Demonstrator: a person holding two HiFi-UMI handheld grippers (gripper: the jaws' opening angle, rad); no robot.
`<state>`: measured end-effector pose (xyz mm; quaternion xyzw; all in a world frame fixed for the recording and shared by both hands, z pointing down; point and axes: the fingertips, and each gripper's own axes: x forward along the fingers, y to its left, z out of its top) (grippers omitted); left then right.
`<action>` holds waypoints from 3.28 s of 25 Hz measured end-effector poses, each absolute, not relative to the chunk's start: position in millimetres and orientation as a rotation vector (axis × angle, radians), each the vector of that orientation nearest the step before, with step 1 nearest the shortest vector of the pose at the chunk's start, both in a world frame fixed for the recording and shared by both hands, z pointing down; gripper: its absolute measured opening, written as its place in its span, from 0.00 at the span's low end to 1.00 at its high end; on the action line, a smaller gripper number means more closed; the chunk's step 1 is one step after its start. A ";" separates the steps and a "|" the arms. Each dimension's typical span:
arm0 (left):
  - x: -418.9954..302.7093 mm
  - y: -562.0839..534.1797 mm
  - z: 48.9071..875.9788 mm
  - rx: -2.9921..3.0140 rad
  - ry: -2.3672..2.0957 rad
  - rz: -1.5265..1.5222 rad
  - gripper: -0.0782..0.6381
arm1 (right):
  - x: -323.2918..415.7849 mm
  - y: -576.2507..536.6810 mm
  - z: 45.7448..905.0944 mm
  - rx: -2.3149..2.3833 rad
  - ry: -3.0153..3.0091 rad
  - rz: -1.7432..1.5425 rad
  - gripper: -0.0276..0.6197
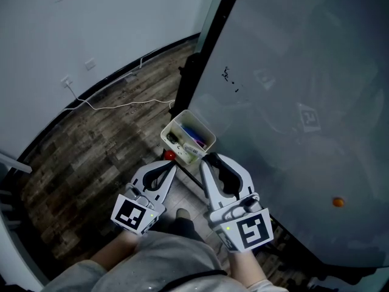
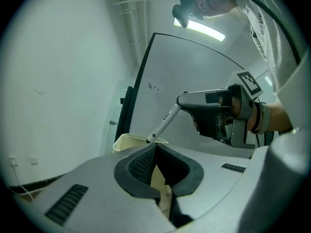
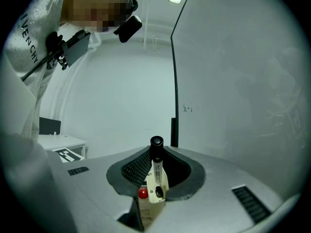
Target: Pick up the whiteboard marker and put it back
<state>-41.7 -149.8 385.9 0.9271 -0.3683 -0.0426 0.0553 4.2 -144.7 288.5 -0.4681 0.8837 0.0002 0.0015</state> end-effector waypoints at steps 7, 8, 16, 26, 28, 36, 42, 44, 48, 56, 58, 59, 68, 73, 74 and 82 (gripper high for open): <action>-42.7 -151.0 384.3 2.819 -1.129 -0.130 0.13 | 5.7 -144.8 284.3 -1.467 2.769 0.015 0.17; -42.8 -151.1 384.9 2.819 -1.132 -0.127 0.13 | 6.9 -144.7 285.7 -1.475 2.775 0.016 0.17; -44.4 -150.8 383.7 2.808 -1.156 -0.140 0.13 | 3.9 -142.9 278.3 -1.433 2.775 0.044 0.17; -44.9 -149.1 381.1 2.806 -1.181 -0.162 0.13 | 1.4 -141.8 273.1 -1.418 2.794 0.077 0.17; -45.5 -148.8 380.1 2.807 -1.184 -0.168 0.13 | 0.9 -141.8 272.4 -1.415 2.796 0.079 0.17; -50.8 -150.6 380.0 2.805 -1.204 -0.167 0.13 | 1.7 -143.8 274.4 -1.431 2.797 0.079 0.17; -51.6 -150.1 378.2 2.814 -1.200 -0.162 0.13 | 1.4 -143.9 273.5 -1.439 2.791 0.077 0.17; -51.0 -150.1 378.2 2.817 -1.196 -0.160 0.13 | 0.7 -144.4 272.6 -1.433 2.789 0.081 0.17; -50.7 -151.1 377.6 2.819 -1.194 -0.167 0.13 | -2.6 -145.6 266.9 -1.402 2.774 0.087 0.17; -53.0 -154.1 379.5 2.805 -1.202 -0.171 0.13 | -1.8 -149.5 272.0 -1.415 2.788 0.076 0.17; -53.9 -155.0 380.4 2.799 -1.204 -0.169 0.13 | 1.0 -151.2 278.0 -1.440 2.803 0.069 0.17; -54.5 -155.3 381.1 2.796 -1.207 -0.167 0.13 | 1.5 -151.9 279.7 -1.445 2.806 0.064 0.17; -57.4 -160.8 388.3 2.770 -1.219 -0.141 0.13 | 2.1 -159.7 295.0 -1.435 2.809 -0.005 0.17; -55.9 -164.4 394.5 2.763 -1.211 -0.122 0.13 | 0.3 -164.5 301.6 -1.401 2.797 -0.043 0.17; -55.8 -165.2 395.4 2.761 -1.210 -0.118 0.13 | 0.3 -165.3 304.1 -1.401 2.802 -0.051 0.17; -56.2 -170.6 404.3 2.749 -1.203 -0.081 0.13 | 1.5 -170.7 322.0 -1.428 2.821 -0.115 0.17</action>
